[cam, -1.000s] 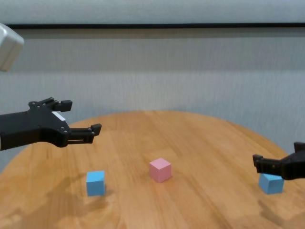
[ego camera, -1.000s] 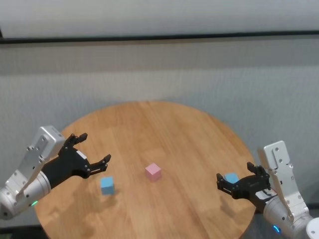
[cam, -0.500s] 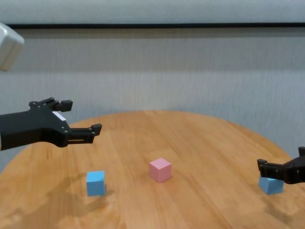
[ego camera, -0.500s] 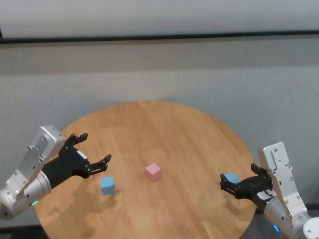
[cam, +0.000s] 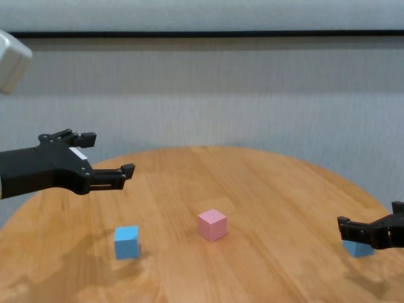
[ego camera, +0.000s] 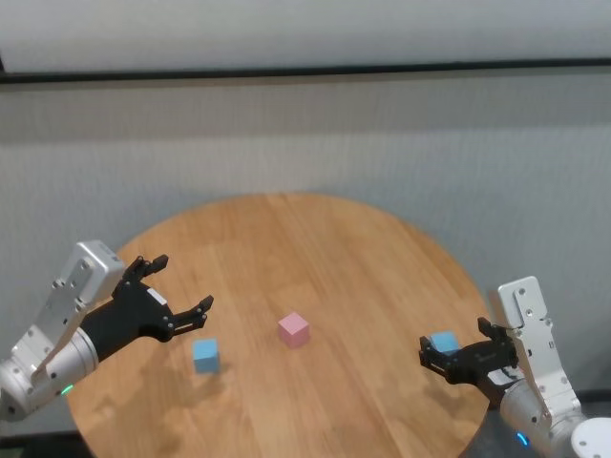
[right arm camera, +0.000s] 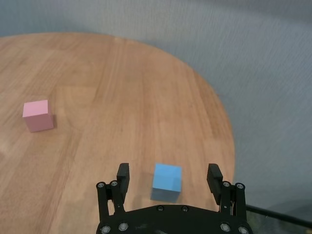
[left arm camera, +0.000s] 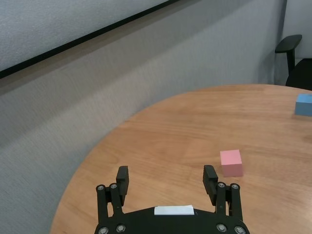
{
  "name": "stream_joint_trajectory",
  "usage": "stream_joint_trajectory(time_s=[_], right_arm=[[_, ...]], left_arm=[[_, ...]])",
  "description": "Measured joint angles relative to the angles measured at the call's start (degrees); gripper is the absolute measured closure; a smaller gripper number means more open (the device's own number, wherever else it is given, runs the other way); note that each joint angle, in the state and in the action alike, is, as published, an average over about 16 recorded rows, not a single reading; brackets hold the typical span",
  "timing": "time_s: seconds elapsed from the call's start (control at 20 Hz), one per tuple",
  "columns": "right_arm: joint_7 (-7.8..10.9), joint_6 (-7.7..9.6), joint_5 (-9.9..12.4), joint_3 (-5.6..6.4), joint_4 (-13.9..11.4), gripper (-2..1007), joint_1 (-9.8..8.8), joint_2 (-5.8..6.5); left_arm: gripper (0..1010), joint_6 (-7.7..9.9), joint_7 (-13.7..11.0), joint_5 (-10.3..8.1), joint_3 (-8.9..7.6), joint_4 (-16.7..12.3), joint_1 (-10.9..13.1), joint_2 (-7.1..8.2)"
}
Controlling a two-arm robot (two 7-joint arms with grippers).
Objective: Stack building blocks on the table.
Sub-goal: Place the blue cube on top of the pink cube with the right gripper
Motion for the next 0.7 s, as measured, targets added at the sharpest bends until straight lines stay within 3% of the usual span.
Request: stream_joint_trajectory(time_s=[0.7], right_arm=[[0.54, 0.19, -0.5, 1.54, 2.7, 1, 0.37, -2.85]], left_arm=[[11, 0.01, 0.0, 0.0, 0.0, 0.0, 0.0, 0.0]])
